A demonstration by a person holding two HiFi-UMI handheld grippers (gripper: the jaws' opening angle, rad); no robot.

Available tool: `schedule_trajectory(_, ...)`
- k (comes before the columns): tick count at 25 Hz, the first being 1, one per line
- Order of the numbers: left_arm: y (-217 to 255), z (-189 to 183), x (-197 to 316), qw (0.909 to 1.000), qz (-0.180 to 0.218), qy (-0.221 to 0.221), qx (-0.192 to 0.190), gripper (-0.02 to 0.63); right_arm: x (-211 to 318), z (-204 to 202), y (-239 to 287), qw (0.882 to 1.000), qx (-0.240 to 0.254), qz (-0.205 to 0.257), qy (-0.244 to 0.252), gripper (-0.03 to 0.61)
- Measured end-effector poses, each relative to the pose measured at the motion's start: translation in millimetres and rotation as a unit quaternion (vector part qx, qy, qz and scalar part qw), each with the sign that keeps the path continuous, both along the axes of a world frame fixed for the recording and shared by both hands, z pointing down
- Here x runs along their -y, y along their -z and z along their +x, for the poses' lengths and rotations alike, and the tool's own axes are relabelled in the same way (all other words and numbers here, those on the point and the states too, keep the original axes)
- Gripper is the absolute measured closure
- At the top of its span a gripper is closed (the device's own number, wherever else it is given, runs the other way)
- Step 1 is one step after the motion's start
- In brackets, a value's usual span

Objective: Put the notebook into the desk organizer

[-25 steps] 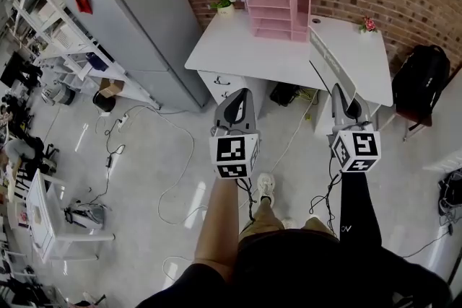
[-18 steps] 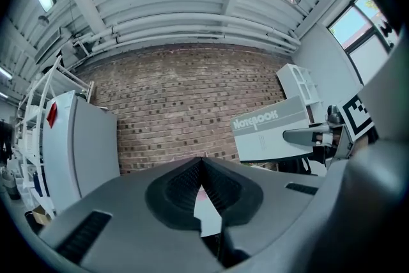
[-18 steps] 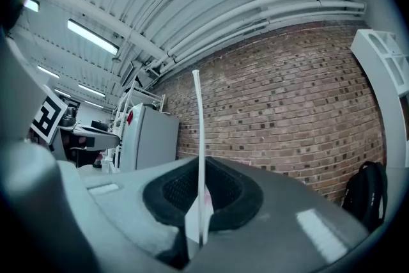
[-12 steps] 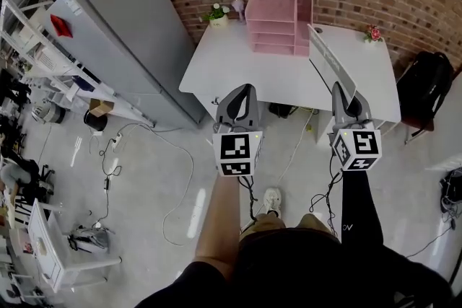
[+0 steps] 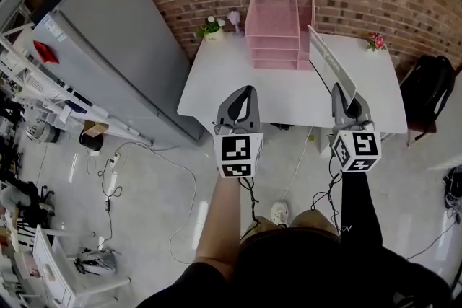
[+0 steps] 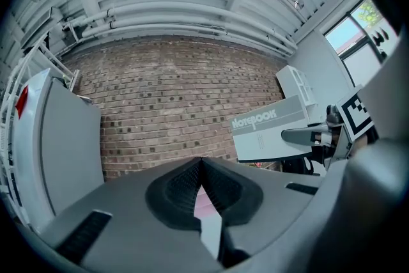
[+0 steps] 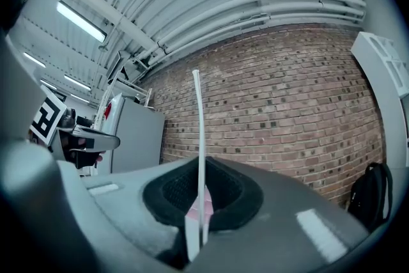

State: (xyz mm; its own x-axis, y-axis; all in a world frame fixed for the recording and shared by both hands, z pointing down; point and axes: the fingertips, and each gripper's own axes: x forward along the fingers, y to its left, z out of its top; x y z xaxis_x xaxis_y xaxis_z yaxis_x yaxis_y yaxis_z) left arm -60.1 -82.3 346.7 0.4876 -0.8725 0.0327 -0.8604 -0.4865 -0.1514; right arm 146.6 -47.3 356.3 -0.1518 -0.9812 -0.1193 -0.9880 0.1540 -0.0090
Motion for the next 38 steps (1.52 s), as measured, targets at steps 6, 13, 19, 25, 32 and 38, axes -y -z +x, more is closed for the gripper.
schedule_trajectory(6,-5,-9,31,1.0,-0.004,-0.007,0.003,0.604,30,-12,-7,1.0,0.001,-0.005,-0.003,0.569)
schedule_trajectory(13,-10,-9,51,0.9999,-0.007,-0.014,0.0,0.604,51,-21,-11,1.0,-0.005,-0.008,0.003,0.57)
schedule_trajectory(19,-13,-9,73,0.9999,-0.007,-0.013,-0.001,0.604,75,-21,-12,1.0,-0.006,-0.008,0.005,0.569)
schedule_trajectory(25,-19,-13,109,0.9999,-0.01,-0.004,-0.004,0.604,114,-22,-15,1.0,-0.009,-0.008,0.012,0.569)
schedule_trajectory(32,-22,-18,170,0.9999,-0.011,0.004,0.0,0.604,182,-27,-16,1.0,-0.012,-0.005,0.022,0.571)
schedule_trajectory(38,-15,-11,236,1.0,-0.004,0.003,0.002,0.604,252,-20,-8,1.0,-0.012,0.004,0.023,0.569)
